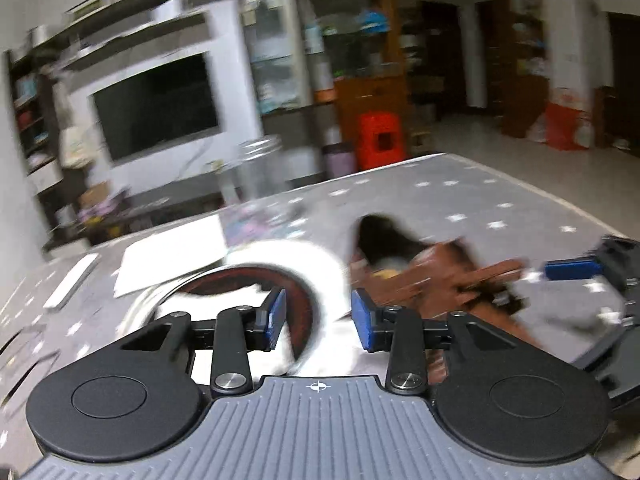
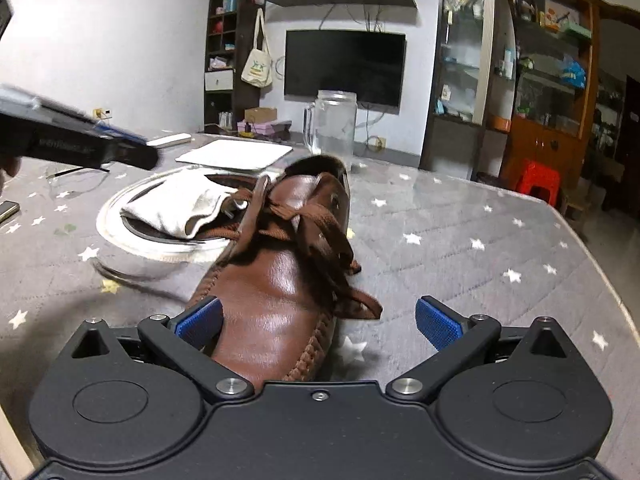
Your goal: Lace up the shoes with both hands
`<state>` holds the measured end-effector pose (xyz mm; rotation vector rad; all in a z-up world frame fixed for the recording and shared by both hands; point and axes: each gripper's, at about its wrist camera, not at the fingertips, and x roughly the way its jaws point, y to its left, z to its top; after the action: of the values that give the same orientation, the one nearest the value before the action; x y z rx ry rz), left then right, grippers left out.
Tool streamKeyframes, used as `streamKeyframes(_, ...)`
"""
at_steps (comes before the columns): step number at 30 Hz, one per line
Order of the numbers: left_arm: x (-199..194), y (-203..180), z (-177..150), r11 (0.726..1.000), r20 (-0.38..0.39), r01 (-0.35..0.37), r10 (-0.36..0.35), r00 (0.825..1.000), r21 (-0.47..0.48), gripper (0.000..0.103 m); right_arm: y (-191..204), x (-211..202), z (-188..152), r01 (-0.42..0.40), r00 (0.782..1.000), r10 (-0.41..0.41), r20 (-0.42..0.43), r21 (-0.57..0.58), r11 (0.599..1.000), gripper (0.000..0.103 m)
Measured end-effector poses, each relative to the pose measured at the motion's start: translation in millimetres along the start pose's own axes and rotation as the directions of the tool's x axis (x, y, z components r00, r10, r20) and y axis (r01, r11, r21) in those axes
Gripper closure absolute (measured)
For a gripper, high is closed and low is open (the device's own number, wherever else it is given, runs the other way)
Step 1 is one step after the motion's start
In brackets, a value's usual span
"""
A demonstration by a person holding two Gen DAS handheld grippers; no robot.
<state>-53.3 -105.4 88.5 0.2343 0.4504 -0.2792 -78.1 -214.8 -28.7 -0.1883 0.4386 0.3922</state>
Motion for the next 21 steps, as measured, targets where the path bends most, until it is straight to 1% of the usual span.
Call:
streamKeyframes(1,2.7,-5.2,3.1,0.999,0.001,0.030,-0.030,1.000,0.009,0.066,0.0,-0.7,0.8,0.002,1.000,-0.002,0.006,-0.004,1.000,0.000)
streamKeyframes(3,12.0,-14.1,8.9,0.998,-0.004,0.059,-0.059,0.998,0.027,0.065,-1.2,-1.5,2.1,-0.005,1.000,0.005,0.013,-0.005,1.000,0.000)
streamKeyframes(5,20.5,-20.1,12.8,0.997,-0.013,0.069,-0.068,0.998,0.036,0.066,-0.6,-2.8,3.9,-0.003,1.000,0.003,0.017,-0.015,1.000,0.000)
streamKeyframes(8,36.2,-21.1,14.3,0.997,-0.028,0.073,-0.072,0.997,0.036,0.065,-1.2,-3.7,5.3,-0.008,1.000,0.008,0.027,-0.018,1.000,0.000)
streamKeyframes(11,42.9,-19.3,11.0,0.995,-0.039,0.079,-0.077,0.996,0.054,0.065,-0.2,-5.0,4.6,-0.016,0.999,0.017,0.035,-0.017,1.000,0.000)
streamKeyframes(13,49.4,-15.2,9.2,0.995,-0.056,0.084,-0.081,0.995,0.049,0.065,-0.8,-10.0,5.5,-0.012,0.997,0.013,0.077,-0.014,1.000,0.000)
streamKeyframes(16,52.9,-14.7,11.0,0.996,-0.058,0.079,-0.077,0.995,0.048,0.066,-2.0,-7.8,10.4,-0.020,0.998,0.022,0.064,-0.033,0.999,0.000)
streamKeyframes(21,54.8,-12.4,7.4,0.995,-0.066,0.086,-0.083,0.994,0.056,0.065,0.1,-8.4,12.3,-0.036,0.997,0.039,0.073,-0.037,0.999,0.000)
